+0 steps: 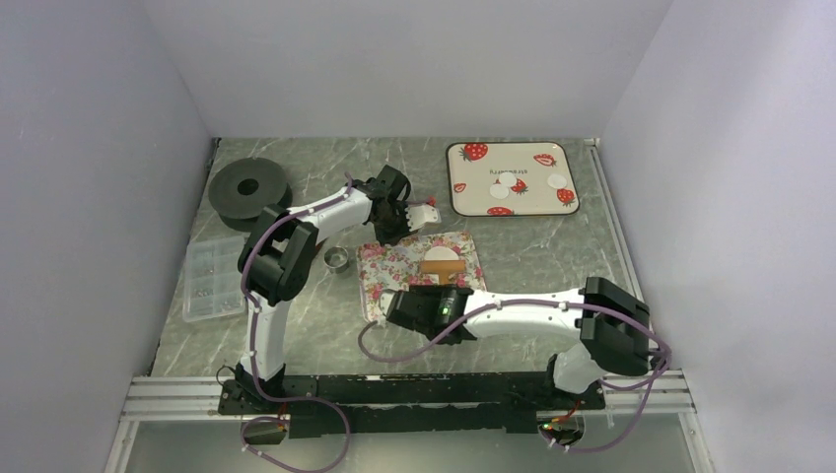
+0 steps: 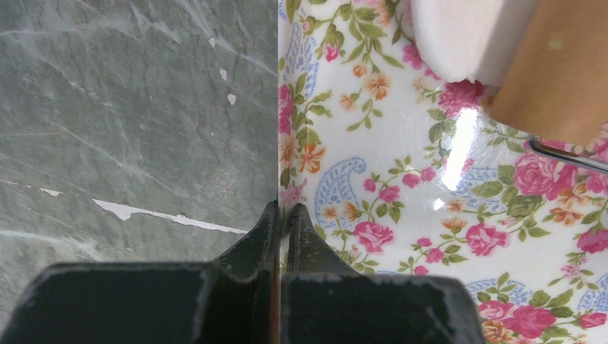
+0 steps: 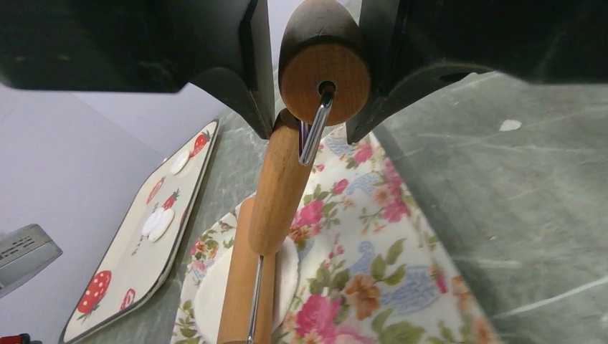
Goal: Roll out the dumpling wrappers from the dough
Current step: Flatten out the dough on the work surface.
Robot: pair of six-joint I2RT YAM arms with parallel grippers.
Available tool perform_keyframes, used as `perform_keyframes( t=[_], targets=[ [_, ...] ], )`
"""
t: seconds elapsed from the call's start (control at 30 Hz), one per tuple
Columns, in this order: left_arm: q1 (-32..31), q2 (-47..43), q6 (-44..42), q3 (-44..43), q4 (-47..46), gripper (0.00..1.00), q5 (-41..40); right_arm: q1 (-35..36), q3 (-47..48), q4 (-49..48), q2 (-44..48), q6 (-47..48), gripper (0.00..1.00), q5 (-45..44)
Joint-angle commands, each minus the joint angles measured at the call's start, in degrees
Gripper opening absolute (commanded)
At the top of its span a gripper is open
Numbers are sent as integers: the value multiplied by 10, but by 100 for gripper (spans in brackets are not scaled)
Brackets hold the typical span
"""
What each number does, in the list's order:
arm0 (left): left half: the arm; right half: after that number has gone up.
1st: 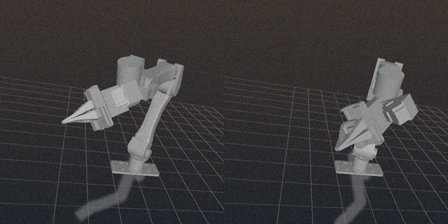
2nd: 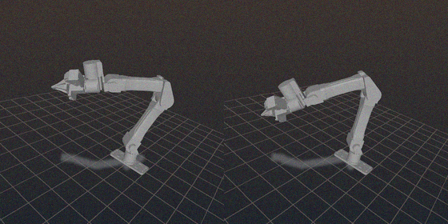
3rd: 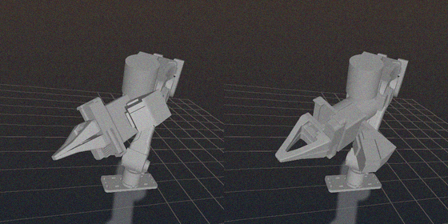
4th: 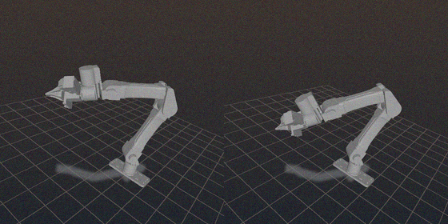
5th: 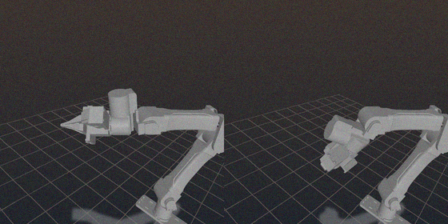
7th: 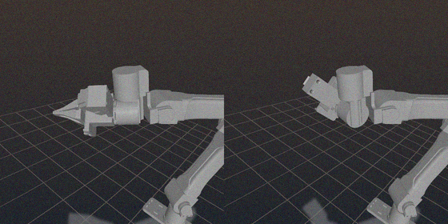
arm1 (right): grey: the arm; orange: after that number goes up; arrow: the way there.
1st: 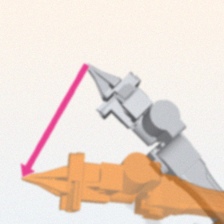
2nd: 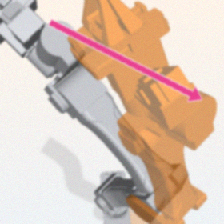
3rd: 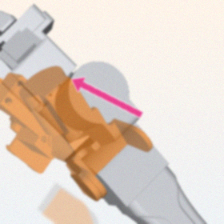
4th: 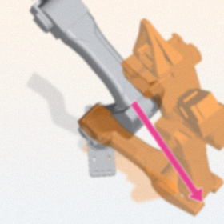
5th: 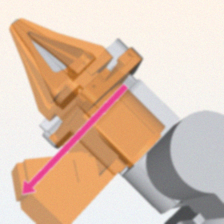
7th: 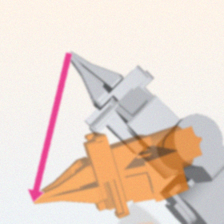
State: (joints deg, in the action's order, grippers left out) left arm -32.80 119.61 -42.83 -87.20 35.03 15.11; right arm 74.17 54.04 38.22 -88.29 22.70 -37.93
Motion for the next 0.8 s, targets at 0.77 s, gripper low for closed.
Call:
perform_keyframes(
  t=[0.77],
  targets=[
    [-7,70,-8,52,63,0,-22,-71,7,32,-19,49,0,182]
  ],
)
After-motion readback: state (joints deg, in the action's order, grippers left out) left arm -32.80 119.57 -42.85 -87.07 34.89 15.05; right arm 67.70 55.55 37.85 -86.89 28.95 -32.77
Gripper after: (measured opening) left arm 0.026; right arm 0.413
